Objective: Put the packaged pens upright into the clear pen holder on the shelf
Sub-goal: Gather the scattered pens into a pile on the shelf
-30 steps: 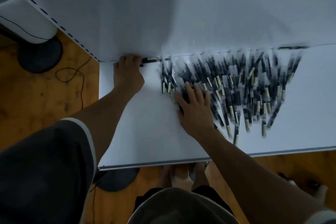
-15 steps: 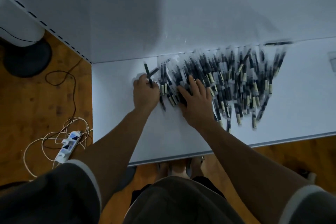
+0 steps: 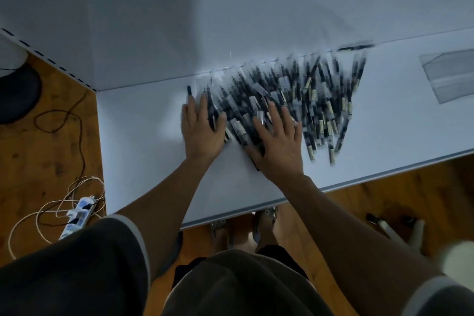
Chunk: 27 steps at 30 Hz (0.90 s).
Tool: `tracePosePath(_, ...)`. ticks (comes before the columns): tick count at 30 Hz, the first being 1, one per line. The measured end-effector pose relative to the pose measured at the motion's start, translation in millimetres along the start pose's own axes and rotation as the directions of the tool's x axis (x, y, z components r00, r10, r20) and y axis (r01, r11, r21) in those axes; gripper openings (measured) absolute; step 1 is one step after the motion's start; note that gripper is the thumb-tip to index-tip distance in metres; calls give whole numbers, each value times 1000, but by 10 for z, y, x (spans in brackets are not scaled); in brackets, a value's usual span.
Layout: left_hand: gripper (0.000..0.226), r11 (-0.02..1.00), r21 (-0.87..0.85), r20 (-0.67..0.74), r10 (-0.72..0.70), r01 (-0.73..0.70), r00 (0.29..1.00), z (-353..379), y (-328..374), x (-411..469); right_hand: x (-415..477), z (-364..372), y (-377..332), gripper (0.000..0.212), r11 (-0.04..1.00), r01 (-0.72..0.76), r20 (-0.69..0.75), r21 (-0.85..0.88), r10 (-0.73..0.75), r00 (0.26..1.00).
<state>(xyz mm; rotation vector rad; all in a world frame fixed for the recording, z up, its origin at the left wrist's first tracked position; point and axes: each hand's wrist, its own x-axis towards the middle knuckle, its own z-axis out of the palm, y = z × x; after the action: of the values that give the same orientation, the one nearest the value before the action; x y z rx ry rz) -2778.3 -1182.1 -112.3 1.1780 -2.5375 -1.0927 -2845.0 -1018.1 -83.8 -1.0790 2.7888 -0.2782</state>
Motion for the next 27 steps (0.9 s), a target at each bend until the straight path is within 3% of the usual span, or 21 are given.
tracePosePath(6, 76, 965, 162, -65, 219, -207, 973, 304, 24, -143, -89, 59, 290, 81, 987, -149, 53, -60, 152, 987)
tracePosePath(9, 73, 925, 264, -135, 317, -275, 939, 450, 73, -147, -142, 148, 332, 81, 982, -187, 9, -34, 188, 982)
tracePosePath(17, 74, 939, 303, -103, 199, -160, 975, 664, 341, -120, 18, 209, 697, 77, 988, -153, -126, -8, 150, 981)
tracePosePath(27, 74, 968, 244, -130, 95, -61, 987, 889, 672, -119, 149, 178, 1107, 74, 991, -129, -164, 33, 133, 977)
